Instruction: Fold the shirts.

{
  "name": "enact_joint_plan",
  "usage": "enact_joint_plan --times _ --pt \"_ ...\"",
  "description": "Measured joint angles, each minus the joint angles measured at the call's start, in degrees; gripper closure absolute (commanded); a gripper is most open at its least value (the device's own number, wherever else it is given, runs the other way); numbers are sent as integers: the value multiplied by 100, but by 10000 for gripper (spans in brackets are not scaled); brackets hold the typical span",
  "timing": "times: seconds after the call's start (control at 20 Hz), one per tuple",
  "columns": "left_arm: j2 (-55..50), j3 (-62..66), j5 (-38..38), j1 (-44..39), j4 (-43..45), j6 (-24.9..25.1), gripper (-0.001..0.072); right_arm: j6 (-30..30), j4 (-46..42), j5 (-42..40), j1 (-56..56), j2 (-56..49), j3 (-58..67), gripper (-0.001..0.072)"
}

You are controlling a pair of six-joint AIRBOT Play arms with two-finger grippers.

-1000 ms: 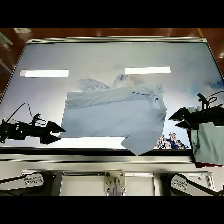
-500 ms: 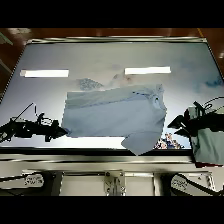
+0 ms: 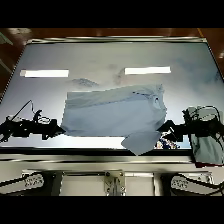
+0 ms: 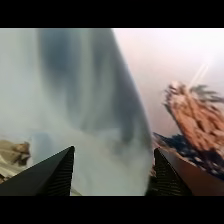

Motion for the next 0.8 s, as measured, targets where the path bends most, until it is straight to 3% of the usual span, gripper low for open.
enact_joint_plan --times 0.05,0.1,0.3,0.45,0.65,0.8 --pt "70 13 -20 0 -4 2 671 9 55 -138 160 -59 -4 339" --pt "133 35 -37 0 -7 2 671 22 81 -374 323 -127 -13 642" --pt "457 328 -131 0 -11 -2 672 -92 44 -807 730 -96 221 648" --pt "992 1080 -326 -22 -13 74 672 -509 190 -455 824 531 909 648" --pt "2192 3161 -402 -74 -37 243 671 -896 212 -350 863 2094 2754 648" --pt "3091 5034 11 -81 -44 426 672 -988 -98 -828 861 3222 4339 648"
